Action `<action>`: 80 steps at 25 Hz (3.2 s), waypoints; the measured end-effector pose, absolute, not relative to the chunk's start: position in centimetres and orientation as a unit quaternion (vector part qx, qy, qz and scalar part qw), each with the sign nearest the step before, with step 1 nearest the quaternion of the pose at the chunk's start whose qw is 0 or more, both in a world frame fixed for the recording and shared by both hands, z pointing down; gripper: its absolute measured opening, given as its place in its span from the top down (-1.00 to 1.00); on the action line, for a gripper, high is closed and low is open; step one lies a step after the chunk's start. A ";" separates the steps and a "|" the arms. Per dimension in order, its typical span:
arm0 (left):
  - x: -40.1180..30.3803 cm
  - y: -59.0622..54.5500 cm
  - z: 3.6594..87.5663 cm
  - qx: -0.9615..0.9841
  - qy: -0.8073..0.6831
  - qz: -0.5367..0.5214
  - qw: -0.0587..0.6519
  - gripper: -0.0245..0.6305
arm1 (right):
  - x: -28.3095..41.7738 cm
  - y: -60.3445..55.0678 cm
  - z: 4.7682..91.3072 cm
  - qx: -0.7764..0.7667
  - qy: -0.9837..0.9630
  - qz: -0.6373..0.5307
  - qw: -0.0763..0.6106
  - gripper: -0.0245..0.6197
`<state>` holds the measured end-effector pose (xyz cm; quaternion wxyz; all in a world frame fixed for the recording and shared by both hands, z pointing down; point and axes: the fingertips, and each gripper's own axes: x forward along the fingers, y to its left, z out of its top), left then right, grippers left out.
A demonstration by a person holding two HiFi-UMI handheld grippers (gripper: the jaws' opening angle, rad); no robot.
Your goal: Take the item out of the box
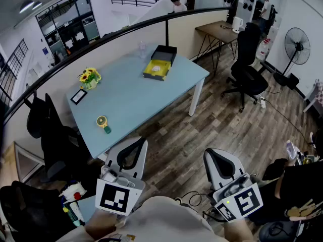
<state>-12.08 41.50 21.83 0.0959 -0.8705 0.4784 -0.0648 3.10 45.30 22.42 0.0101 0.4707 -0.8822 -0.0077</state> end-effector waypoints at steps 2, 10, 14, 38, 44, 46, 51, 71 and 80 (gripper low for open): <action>-11.5 41.7 21.9 -0.870 0.480 -0.067 0.095 0.92 | 3.9 45.4 22.2 0.475 -0.880 -0.006 -0.002 0.91; -8.4 42.3 22.5 -0.868 0.481 -0.074 0.095 0.92 | 7.1 46.1 22.5 0.470 -0.882 -0.008 -0.004 0.91; -6.4 43.0 22.7 -0.868 0.483 -0.067 0.093 0.92 | 8.6 46.6 23.6 0.459 -0.888 -0.008 0.011 0.91; -2.8 37.8 23.3 -0.856 0.510 -0.036 0.078 -0.19 | 13.4 41.3 25.2 0.460 -0.888 -0.006 0.010 0.91; -2.9 32.5 23.5 -0.860 0.502 -0.046 0.084 -0.19 | 13.0 35.7 26.0 0.460 -0.888 0.004 0.021 0.91; -3.1 30.0 23.7 -0.860 0.501 -0.049 0.081 -0.18 | 12.8 33.1 26.3 0.462 -0.887 0.008 0.024 0.91; -3.9 23.1 24.0 -0.863 0.498 -0.055 0.072 -0.18 | 11.8 26.4 26.5 0.462 -0.886 0.023 0.027 0.91; -11.5 -2.4 26.1 -0.860 0.503 -0.059 0.058 -0.18 | 4.1 0.3 28.3 0.447 -0.892 0.033 0.064 0.91; -11.4 -9.2 27.4 -0.856 0.511 -0.065 0.053 -0.19 | 4.8 -6.7 29.6 0.438 -0.895 0.032 0.079 0.91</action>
